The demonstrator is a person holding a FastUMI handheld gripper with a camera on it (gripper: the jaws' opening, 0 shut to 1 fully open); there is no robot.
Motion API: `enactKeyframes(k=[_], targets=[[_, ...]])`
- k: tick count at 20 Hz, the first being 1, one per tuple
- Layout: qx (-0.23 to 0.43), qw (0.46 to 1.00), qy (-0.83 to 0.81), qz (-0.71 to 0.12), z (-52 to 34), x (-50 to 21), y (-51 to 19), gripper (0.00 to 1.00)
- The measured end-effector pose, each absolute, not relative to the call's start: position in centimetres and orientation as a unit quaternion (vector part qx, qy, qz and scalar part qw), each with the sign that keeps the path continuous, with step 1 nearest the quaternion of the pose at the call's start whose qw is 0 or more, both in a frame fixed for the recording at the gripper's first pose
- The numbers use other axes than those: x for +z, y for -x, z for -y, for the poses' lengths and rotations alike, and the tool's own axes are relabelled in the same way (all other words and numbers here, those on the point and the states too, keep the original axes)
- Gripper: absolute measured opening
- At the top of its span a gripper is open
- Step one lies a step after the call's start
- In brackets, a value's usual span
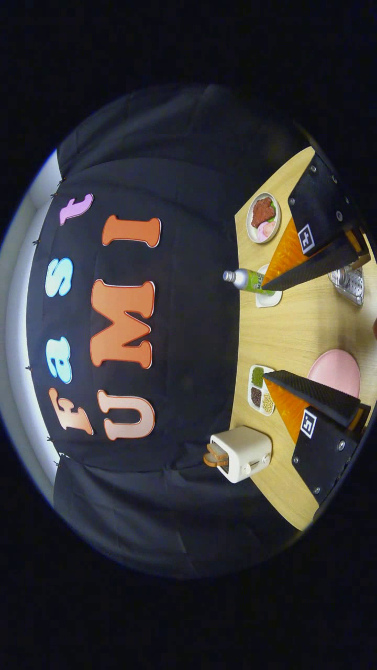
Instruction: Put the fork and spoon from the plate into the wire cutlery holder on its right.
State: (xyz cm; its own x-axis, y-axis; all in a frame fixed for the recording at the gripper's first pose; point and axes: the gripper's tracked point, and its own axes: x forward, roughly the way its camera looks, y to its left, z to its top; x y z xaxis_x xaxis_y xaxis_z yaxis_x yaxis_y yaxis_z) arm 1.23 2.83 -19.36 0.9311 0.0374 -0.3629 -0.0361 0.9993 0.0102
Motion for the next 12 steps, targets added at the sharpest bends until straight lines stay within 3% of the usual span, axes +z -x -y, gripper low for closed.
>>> enactKeyframes(k=[12], targets=[[0.089,0.960,0.000,-0.264,-13.9,-25.6,-0.3,0.93]])
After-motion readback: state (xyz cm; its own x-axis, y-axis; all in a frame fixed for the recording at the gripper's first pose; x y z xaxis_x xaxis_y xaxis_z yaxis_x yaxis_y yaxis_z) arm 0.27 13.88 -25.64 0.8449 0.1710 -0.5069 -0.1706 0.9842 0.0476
